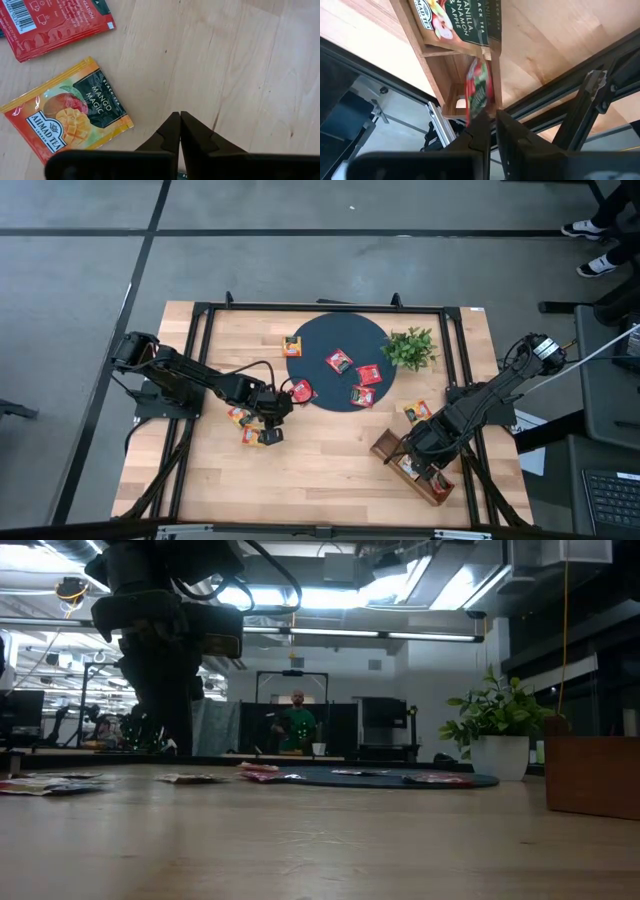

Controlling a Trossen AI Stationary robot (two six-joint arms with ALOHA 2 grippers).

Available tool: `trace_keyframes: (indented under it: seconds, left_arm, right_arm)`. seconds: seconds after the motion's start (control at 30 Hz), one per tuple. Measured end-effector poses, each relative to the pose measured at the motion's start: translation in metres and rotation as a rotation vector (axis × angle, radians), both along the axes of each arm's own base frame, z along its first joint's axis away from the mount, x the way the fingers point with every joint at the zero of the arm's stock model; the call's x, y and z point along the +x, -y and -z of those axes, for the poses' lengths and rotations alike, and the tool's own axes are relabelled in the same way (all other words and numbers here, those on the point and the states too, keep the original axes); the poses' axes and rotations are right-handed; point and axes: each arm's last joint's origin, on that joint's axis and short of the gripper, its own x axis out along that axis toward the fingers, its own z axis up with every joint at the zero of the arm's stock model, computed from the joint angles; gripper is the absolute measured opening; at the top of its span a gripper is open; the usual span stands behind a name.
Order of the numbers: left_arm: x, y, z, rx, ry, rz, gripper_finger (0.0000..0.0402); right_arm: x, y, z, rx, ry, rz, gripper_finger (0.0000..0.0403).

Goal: Pick & Place Tea
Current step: Put the red tea bag into the right section of the wooden organizer

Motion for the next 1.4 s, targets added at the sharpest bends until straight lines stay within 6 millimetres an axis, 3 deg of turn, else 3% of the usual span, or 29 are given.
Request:
trace_keyframes:
  seconds: [0.37, 0.7, 0.93, 1.17, 1.3, 1.4]
  left_arm:
    - [0.000, 0.000, 0.000, 0.000, 0.000, 0.000, 0.0004]
    - [0.000, 0.000, 0.000, 0.000, 0.000, 0.000, 0.0006]
    - [0.000, 0.000, 0.000, 0.000, 0.001, 0.000, 0.0007]
    - [0.004, 0.001, -0.002, -0.008, 0.043, 0.000, 0.0004]
    - [0.004, 0.000, -0.002, 0.008, 0.053, 0.010, 0.0003]
    - [0.004, -0.002, -0.002, 0.074, 0.057, 0.007, 0.0003]
  right_arm:
    - [0.002, -0.002, -0.001, 0.025, 0.012, 0.006, 0.0052]
    - [0.012, -0.028, -0.009, 0.250, 0.072, 0.090, 0.0050]
    - [-0.002, -0.042, -0.008, 0.190, 0.045, 0.122, 0.0007]
    - [-0.006, -0.050, -0.003, 0.107, 0.093, 0.155, 0.0013]
    - [0.000, -0.052, 0.003, 0.054, 0.155, 0.194, 0.0005]
    - [0.018, -0.045, 0.001, 0.047, 0.288, 0.271, 0.0016]
